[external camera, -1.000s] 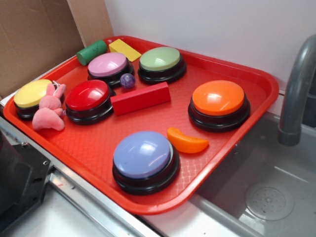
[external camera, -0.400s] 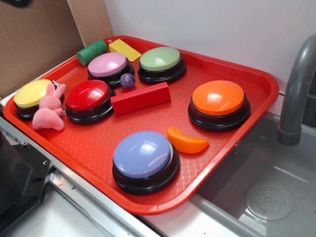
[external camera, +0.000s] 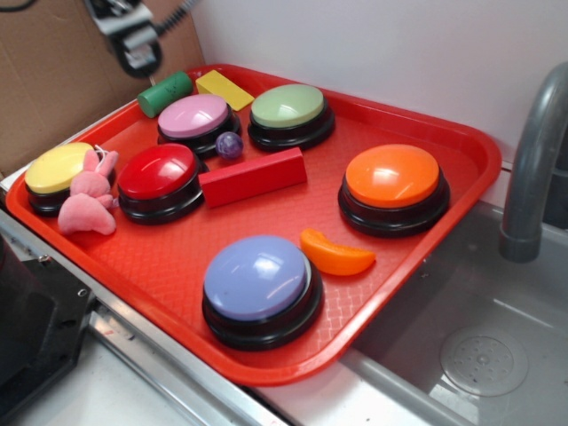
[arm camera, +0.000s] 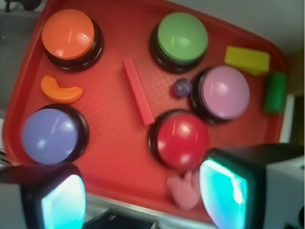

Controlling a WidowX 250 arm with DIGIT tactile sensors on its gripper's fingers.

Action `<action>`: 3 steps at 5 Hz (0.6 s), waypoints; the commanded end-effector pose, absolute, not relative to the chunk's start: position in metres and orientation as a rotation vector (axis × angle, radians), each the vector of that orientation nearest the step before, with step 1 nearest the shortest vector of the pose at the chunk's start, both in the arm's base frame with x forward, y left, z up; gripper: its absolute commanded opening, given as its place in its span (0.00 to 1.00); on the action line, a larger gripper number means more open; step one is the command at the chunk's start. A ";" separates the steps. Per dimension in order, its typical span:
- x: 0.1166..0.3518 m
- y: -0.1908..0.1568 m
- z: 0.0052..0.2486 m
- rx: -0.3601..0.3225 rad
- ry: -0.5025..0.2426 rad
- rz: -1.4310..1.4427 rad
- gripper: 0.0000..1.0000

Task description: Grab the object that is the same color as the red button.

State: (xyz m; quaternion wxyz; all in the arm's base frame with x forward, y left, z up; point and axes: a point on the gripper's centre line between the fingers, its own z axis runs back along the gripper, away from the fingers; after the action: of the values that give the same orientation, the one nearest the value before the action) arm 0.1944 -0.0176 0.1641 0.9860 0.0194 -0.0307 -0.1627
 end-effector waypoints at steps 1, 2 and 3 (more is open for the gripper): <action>0.238 -0.026 0.107 0.066 -0.111 -0.424 1.00; 0.245 -0.029 0.079 0.044 -0.097 -0.428 1.00; 0.249 -0.031 0.057 0.039 -0.071 -0.404 1.00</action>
State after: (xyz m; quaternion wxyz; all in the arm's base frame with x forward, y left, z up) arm 0.2455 -0.0288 0.0525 0.9798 0.0167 -0.0207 -0.1982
